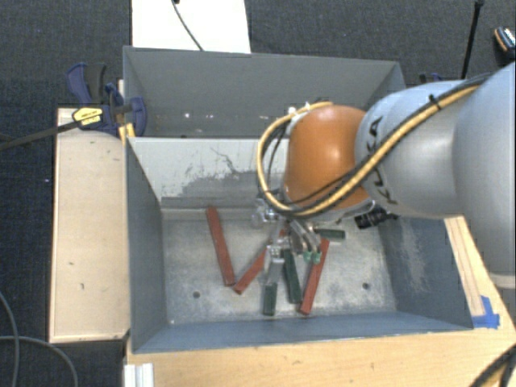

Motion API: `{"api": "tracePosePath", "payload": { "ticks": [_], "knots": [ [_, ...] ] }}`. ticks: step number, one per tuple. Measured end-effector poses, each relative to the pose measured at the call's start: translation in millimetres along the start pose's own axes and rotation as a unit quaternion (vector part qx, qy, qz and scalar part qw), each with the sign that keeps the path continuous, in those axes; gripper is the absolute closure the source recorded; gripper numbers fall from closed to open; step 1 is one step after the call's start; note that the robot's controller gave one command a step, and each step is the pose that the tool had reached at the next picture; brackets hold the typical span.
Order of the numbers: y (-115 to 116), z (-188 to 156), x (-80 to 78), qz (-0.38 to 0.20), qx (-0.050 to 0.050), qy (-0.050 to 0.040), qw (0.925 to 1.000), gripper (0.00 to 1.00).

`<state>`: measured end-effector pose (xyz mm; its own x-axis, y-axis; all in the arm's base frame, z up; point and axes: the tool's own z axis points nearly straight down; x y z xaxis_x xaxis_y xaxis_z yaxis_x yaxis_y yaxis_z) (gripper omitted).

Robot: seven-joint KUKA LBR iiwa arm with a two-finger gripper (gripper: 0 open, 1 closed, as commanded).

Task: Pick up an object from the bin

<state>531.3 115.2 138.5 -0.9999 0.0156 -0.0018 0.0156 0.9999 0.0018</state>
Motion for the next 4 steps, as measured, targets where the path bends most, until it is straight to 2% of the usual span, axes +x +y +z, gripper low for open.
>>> {"api": "tracePosePath", "payload": {
  "ticks": [1,2,3,4],
  "knots": [
    [-13.7,68.8,0.0,-0.251,0.000,0.0022,0.9679,0.00],
    [-12.3,65.6,-2.7,-0.249,0.000,-0.0028,0.9684,1.00],
    [-13.3,67.0,-1.7,-0.248,0.000,-0.0010,0.9688,0.00],
    [-13.3,66.4,-1.1,-0.247,0.000,-0.0002,0.9691,1.00]
  ]
}}
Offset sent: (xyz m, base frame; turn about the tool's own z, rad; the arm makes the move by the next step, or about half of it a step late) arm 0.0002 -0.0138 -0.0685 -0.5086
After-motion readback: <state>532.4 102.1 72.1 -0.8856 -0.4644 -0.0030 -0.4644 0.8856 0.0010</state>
